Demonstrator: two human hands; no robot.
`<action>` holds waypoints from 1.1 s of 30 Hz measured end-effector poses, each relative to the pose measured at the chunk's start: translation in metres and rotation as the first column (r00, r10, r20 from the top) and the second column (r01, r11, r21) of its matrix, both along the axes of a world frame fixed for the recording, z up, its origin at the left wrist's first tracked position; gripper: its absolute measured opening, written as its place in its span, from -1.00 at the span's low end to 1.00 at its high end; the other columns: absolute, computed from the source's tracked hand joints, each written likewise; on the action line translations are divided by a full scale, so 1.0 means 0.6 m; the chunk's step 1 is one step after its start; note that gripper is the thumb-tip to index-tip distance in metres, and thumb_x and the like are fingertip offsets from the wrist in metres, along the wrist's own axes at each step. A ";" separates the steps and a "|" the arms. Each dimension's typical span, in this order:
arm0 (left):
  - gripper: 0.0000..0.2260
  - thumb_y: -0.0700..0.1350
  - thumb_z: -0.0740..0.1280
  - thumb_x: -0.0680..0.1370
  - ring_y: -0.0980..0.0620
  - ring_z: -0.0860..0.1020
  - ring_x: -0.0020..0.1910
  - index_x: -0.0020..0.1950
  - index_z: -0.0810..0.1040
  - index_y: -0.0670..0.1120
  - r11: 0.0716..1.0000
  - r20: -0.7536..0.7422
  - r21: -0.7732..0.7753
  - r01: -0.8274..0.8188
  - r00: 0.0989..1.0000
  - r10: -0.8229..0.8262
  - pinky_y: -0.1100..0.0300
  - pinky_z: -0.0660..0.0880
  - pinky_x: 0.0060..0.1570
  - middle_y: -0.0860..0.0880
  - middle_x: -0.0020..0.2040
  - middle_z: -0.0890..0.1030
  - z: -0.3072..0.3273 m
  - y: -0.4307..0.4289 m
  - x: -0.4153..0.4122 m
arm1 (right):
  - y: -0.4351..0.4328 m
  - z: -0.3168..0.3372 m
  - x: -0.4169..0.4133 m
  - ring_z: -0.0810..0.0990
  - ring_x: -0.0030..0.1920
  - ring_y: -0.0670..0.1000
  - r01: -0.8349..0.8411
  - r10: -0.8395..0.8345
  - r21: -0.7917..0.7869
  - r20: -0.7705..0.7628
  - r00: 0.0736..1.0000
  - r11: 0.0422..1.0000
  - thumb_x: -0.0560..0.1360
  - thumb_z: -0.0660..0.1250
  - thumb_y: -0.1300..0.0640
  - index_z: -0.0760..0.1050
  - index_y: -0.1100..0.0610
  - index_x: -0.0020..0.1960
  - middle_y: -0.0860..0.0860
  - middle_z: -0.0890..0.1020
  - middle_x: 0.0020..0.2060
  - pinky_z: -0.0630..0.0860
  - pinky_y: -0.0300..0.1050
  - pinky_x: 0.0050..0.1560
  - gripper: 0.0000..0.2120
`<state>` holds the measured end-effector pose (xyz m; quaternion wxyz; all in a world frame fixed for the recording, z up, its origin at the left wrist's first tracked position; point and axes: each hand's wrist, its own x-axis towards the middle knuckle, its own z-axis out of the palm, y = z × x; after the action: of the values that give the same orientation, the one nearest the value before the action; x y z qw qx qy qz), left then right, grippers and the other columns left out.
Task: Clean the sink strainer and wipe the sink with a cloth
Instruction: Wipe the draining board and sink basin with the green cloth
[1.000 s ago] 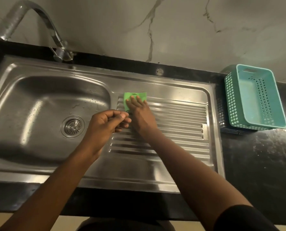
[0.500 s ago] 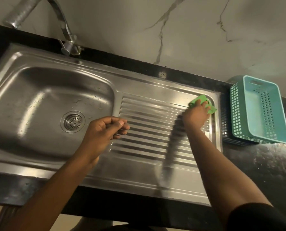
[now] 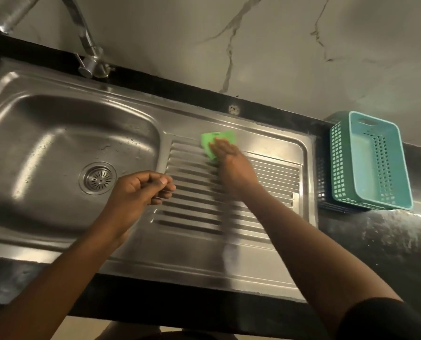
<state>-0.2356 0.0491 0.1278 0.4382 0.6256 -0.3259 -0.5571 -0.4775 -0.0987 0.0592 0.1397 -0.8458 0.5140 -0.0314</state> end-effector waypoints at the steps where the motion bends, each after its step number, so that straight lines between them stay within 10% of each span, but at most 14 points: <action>1: -0.85 -0.20 0.36 0.67 -0.11 0.75 -0.01 0.07 0.75 -0.12 1.000 0.000 -0.001 0.016 1.000 -0.016 0.04 0.60 0.05 -0.12 -0.02 0.80 0.001 -0.002 -0.006 | -0.005 0.002 -0.045 0.23 0.62 0.11 0.116 -0.116 -0.028 0.000 0.993 0.993 0.61 0.30 0.25 0.27 0.04 0.62 0.05 0.30 0.61 0.20 0.10 0.61 -0.40; 6: -0.85 -0.19 0.37 0.67 -0.08 0.76 -0.02 0.08 0.75 -0.11 0.999 -0.009 -0.017 0.044 0.999 -0.044 0.07 0.62 0.04 -0.11 -0.01 0.81 0.005 -0.011 -0.021 | -0.025 0.039 -0.244 0.29 0.59 0.18 0.519 -0.517 -0.009 -0.107 0.849 0.855 0.54 0.30 0.35 0.28 0.05 0.61 0.06 0.25 0.63 0.32 0.18 0.52 -0.32; 11: -0.85 -0.20 0.36 0.67 -0.08 0.77 -0.01 0.09 0.75 -0.10 1.000 -0.008 -0.014 0.021 1.000 -0.021 0.06 0.62 0.06 -0.10 -0.01 0.81 0.005 -0.005 -0.014 | -0.024 0.021 -0.108 0.39 0.49 0.25 0.746 -0.747 -0.033 0.001 0.665 0.665 0.63 0.17 0.30 0.35 0.30 0.50 0.29 0.41 0.49 0.32 0.05 0.53 -0.56; 17: -0.85 -0.20 0.36 0.67 -0.04 0.76 -0.04 0.09 0.75 -0.12 1.000 -0.006 -0.011 -0.017 1.000 0.017 0.04 0.62 0.07 -0.10 -0.02 0.81 0.010 -0.005 -0.012 | 0.011 0.024 0.165 0.34 0.54 0.24 0.260 -0.261 0.031 0.079 0.962 0.965 0.57 0.34 0.26 0.46 0.14 0.47 0.16 0.45 0.50 0.32 0.16 0.55 -0.54; 22: -0.85 -0.21 0.35 0.67 -0.06 0.75 -0.04 0.07 0.74 -0.14 0.999 -0.031 -0.040 -0.030 0.999 0.029 0.03 0.61 0.07 -0.12 -0.03 0.80 0.020 -0.015 -0.025 | -0.023 0.031 0.032 0.35 0.56 0.11 -0.027 0.030 0.037 -0.077 0.997 0.999 0.61 0.32 0.20 0.42 0.01 0.54 0.04 0.43 0.54 0.33 0.04 0.55 -0.50; 26: -0.85 -0.20 0.36 0.67 -0.11 0.76 0.00 0.08 0.75 -0.12 0.999 -0.047 -0.045 -0.022 0.999 0.020 0.01 0.61 0.09 -0.12 -0.02 0.80 0.022 -0.017 -0.038 | -0.014 0.041 -0.172 0.61 0.23 0.19 0.307 -0.320 -0.127 -0.105 0.942 0.943 0.61 0.31 0.23 0.54 0.04 0.38 0.14 0.61 0.25 0.55 -0.03 0.14 -0.65; 33: -0.84 -0.18 0.36 0.67 -0.15 0.76 0.06 0.11 0.75 -0.11 1.000 -0.059 -0.016 -0.009 0.998 0.008 0.00 0.62 0.11 -0.11 0.00 0.80 0.007 -0.004 -0.051 | -0.042 0.051 -0.189 0.62 0.02 0.22 0.657 -0.670 -0.139 -0.070 0.739 0.741 0.60 0.23 0.32 0.64 0.20 0.17 0.20 0.68 -0.01 0.49 0.02 0.18 -0.74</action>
<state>-0.2660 0.0467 0.1322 0.4551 0.6068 -0.3144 -0.5709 -0.5910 -0.1240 0.0901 0.0450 -0.6135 0.7863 -0.0572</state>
